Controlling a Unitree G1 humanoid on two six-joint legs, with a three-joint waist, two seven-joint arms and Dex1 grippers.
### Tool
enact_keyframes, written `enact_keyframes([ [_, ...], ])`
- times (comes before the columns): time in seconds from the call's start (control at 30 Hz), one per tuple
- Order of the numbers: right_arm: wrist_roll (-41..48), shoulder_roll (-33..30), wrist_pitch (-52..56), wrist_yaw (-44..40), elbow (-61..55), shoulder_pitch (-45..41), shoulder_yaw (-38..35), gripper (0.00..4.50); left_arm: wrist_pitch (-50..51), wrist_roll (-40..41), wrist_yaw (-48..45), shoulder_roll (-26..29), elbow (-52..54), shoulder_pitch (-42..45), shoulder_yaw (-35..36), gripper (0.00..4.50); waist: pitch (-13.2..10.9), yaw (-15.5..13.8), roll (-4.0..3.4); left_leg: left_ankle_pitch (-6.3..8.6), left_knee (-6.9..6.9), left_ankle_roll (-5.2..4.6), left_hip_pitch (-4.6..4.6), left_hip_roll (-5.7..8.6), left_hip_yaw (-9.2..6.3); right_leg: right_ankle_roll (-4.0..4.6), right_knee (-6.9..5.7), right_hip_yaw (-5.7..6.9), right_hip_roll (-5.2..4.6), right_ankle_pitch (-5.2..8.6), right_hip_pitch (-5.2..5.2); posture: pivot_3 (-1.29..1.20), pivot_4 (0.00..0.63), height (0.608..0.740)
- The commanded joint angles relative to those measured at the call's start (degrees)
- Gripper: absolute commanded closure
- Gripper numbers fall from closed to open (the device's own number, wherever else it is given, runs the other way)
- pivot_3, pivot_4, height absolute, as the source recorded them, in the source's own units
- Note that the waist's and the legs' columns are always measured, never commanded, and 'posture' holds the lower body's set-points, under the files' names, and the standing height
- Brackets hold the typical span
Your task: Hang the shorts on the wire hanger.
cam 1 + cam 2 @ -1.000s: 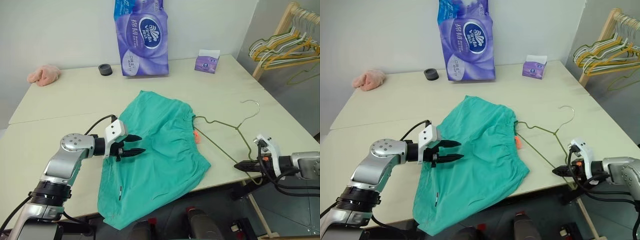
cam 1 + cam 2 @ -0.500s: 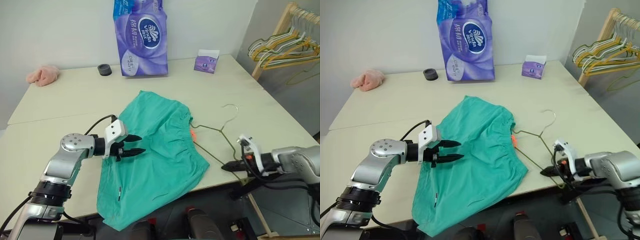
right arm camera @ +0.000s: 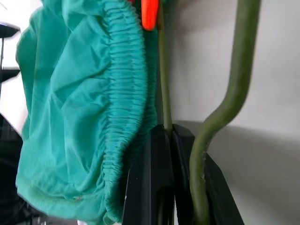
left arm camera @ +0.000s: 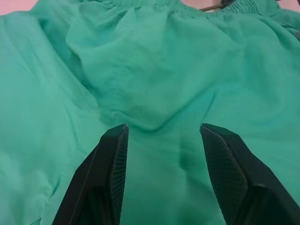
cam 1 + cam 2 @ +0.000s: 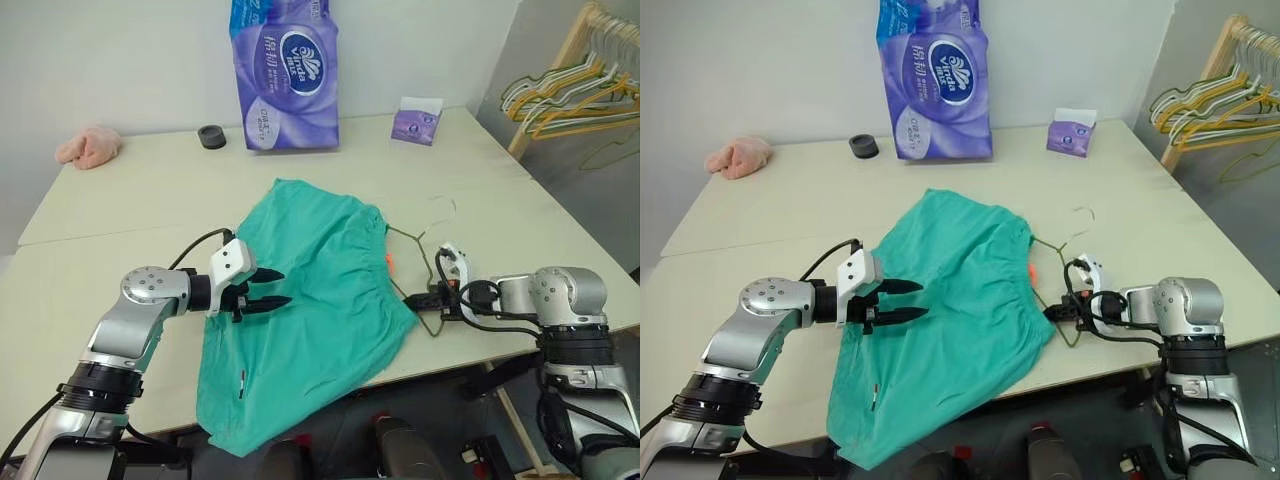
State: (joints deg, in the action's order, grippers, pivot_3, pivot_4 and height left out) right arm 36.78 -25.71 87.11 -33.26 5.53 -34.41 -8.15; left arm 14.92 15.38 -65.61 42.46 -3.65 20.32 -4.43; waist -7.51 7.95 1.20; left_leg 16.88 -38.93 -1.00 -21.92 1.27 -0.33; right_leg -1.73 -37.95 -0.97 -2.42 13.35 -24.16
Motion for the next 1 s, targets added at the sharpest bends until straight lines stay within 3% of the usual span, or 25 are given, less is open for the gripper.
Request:
enact_keyframes([
  [0.03,1.72,0.17,-2.57,0.29,-7.85,-0.18,-1.73,4.5,1.53,2.5,2.61,-1.15,2.26,0.74,3.64,1.94,0.0,-0.02,0.0,0.0,0.0,0.0,-0.03,0.0,-0.01,0.0,-0.02,0.02,-0.01,0.0,-0.04,-0.19,0.08,0.74],
  [0.13,1.59,0.46,-5.52,0.52,-12.36,1.23,-0.68,4.5,3.04,3.84,5.96,-3.14,1.59,2.43,5.87,1.94,0.03,-0.02,0.02,0.0,0.0,0.0,-0.06,0.0,-0.09,0.0,-0.02,0.08,-0.01,0.0,-0.04,-0.19,0.074,0.74],
  [0.23,-3.63,-0.66,-16.47,0.73,-18.01,3.37,5.58,4.5,5.13,6.16,10.16,-5.74,-0.39,5.99,9.31,1.94,0.06,-0.02,0.02,0.0,-0.02,0.0,-0.05,0.01,-0.1,-0.04,-0.03,0.1,-0.01,-0.02,-0.01,-0.19,0.07,0.74],
  [0.37,-8.61,-0.68,-24.4,2.9,-18.88,3.79,9.11,4.5,8.81,10.45,9.35,-6.24,0.7,7.82,11.61,1.08,0.11,0.25,0.02,-0.01,-0.04,0.0,-0.03,0.04,-0.08,-0.08,-0.05,0.09,0.01,-0.04,-0.01,-0.2,0.067,0.74],
  [0.47,-14.49,-3.6,-30.68,2.7,-19.03,3.67,14.58,4.5,8.52,10.92,7.97,-4.12,0.62,11.26,12.22,0.15,0.12,0.35,0.03,-0.01,-0.04,0.02,-0.03,0.04,-0.04,-0.08,-0.03,0.04,0.02,-0.04,-0.03,-0.2,0.067,0.74],
  [0.5,-15.59,-4.36,-32.08,2.16,-19.24,3.78,15.91,4.5,6.43,9.52,7.64,-3.19,-0.6,12.98,12.09,0.02,0.12,0.35,0.04,-0.02,-0.04,0.03,-0.06,0.04,-0.04,-0.07,-0.02,0.05,0.02,-0.04,-0.04,-0.2,0.067,0.74],
  [1.0,-25.71,-11.45,-46.03,-5.24,-23.62,4.06,25.78,4.5,-17.11,-3.99,-7.19,2.82,-20.42,29.96,2.92,0.02,0.18,0.29,0.03,-0.04,-0.06,0.06,-0.03,0.09,-0.03,-0.06,-0.02,0.06,0.05,-0.04,-0.03,-0.2,0.062,0.74],
])
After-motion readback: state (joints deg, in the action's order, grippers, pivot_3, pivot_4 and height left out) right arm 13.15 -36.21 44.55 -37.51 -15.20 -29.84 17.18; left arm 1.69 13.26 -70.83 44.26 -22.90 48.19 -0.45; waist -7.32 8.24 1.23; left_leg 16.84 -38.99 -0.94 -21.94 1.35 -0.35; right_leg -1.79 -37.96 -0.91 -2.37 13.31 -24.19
